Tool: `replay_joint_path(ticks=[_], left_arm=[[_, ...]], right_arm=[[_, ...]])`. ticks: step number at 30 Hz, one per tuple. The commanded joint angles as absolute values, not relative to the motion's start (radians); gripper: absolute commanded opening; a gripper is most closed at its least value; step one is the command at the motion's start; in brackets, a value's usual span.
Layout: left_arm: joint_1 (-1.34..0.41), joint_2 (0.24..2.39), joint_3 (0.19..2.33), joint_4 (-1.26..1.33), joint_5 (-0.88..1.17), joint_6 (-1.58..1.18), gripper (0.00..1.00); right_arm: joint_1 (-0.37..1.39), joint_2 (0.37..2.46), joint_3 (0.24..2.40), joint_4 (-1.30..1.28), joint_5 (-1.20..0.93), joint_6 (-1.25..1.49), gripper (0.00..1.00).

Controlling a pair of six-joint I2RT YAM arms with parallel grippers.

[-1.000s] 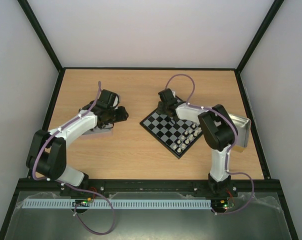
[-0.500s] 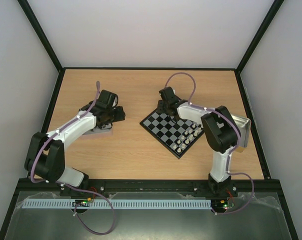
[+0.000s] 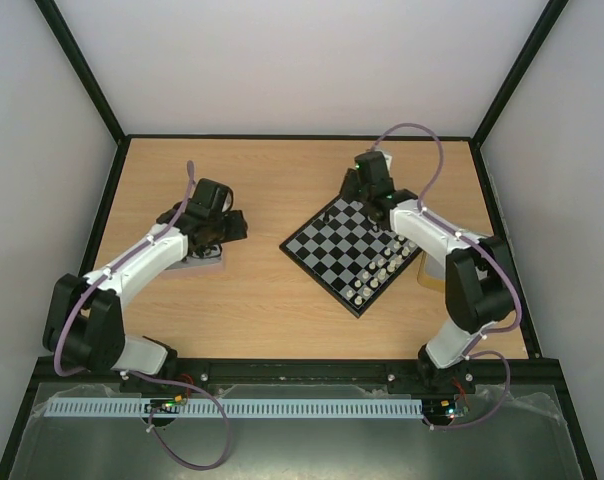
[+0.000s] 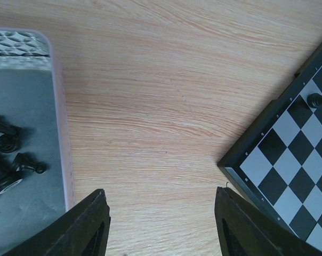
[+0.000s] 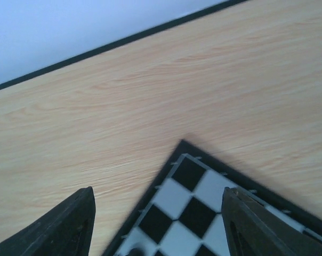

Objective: Set up the chess pieces on the board
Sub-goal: Adjust the chess piece on the chessboard, then move the chessboard to the center of the board.

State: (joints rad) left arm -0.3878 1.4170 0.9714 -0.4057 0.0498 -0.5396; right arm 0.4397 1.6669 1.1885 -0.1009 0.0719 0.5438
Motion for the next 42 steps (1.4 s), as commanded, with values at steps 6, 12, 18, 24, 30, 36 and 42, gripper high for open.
replay_joint_path(ticks=[6,12,18,24,30,36,42], left_arm=[[-0.368,1.366,0.988,-0.445,0.015,-0.546,0.57],[-0.367,1.365,0.987,-0.449,0.025,-0.544,0.57],[-0.364,1.364,0.987,-0.454,0.023,-0.540,0.57],[-0.357,1.363,0.992,-0.454,0.022,-0.537,0.57],[-0.343,1.357,0.998,-0.467,0.002,-0.539,0.57],[-0.307,1.349,0.993,-0.485,-0.013,-0.550,0.58],[-0.248,1.334,0.971,-0.502,-0.062,-0.585,0.57]], right_arm=[[0.237,1.798,1.154,-0.141,-0.030,0.601,0.66],[0.192,1.905,1.192,-0.139,-0.074,0.597,0.66],[0.180,1.938,1.195,-0.156,-0.115,0.594,0.66],[0.179,1.939,1.161,-0.177,-0.187,0.587,0.63],[0.180,1.920,1.116,-0.172,-0.273,0.573,0.60],[0.180,1.911,1.085,-0.168,-0.338,0.568,0.56],[0.182,1.874,1.036,-0.155,-0.369,0.576,0.54]])
